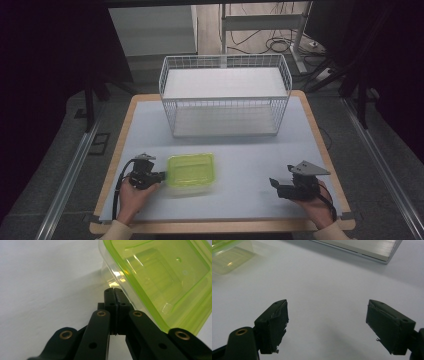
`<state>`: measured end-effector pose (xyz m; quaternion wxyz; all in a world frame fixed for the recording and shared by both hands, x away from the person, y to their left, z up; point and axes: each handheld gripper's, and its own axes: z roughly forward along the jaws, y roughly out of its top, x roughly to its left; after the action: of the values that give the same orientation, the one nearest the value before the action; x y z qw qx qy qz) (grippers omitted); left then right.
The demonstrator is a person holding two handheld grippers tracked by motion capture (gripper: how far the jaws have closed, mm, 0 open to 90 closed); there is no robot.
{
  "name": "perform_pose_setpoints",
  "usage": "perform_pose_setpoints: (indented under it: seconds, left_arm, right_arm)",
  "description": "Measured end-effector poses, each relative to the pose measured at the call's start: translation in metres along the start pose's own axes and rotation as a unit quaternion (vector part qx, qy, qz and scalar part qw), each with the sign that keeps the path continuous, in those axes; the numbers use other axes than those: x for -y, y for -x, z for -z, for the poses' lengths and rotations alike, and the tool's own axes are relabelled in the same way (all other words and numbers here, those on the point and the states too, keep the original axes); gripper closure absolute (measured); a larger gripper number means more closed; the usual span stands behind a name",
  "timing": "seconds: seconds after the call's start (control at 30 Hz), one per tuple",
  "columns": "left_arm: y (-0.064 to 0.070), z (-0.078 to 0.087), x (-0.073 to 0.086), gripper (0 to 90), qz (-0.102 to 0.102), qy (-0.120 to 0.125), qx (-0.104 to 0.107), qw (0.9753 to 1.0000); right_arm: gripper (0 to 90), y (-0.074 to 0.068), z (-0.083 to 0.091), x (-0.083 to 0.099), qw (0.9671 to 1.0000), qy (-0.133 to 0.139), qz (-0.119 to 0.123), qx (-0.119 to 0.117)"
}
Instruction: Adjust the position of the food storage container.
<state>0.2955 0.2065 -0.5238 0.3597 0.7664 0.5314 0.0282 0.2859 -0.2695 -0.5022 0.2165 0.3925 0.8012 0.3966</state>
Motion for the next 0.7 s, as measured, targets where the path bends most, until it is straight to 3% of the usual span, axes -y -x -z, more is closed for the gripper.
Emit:
perform_pose_setpoints:
  seconds: [0.5, 0.7]
  left_arm:
    - [0.037, -0.036, -0.022, 90.0, -0.027, -0.018, 0.021, 0.9992]
    - [0.05, -0.045, -0.03, 90.0, -0.033, -0.015, 0.021, 0.9991]
  right_arm:
    - [18.3, -0.001, 0.0, 0.0, 1.0, -0.001, 0.0, -0.003]
    - [18.3, -0.001, 0.0, 0.0, 1.0, -0.001, 0.001, -0.003]
